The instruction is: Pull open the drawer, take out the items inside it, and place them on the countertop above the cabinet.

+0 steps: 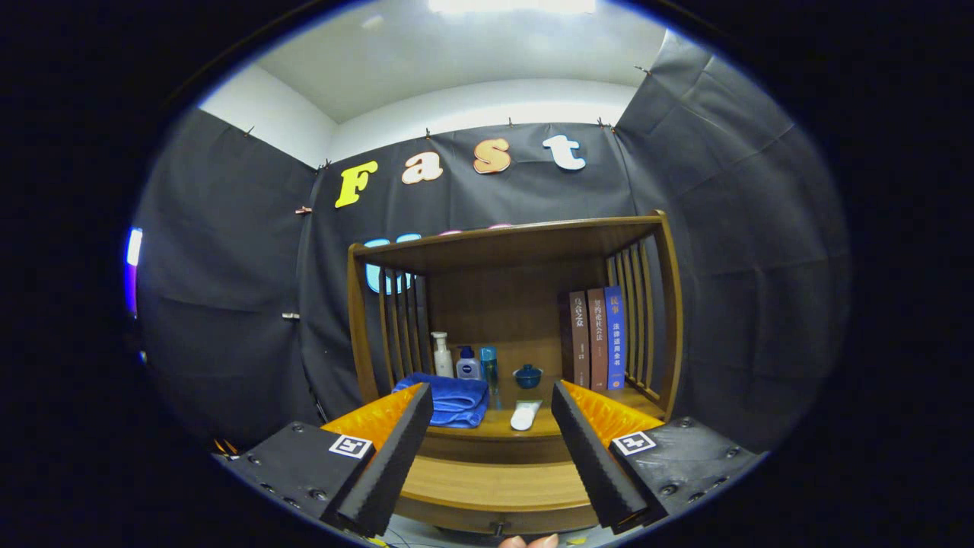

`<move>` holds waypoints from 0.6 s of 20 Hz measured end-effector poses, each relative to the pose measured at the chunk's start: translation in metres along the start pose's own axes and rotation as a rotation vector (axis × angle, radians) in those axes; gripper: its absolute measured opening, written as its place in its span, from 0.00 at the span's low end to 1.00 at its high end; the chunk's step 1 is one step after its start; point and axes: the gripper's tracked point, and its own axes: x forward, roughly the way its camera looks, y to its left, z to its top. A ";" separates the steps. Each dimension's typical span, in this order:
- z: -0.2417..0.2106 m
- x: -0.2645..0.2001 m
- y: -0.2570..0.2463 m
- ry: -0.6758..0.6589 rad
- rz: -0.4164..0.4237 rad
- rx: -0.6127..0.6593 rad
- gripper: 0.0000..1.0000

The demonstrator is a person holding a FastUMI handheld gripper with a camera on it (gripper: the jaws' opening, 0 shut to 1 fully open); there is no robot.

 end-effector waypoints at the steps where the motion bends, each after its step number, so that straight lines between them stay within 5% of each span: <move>1: -0.009 -0.006 -0.004 -0.009 -0.018 -0.010 0.98; 12: -0.154 -0.047 -0.004 0.123 -0.063 -0.034 0.99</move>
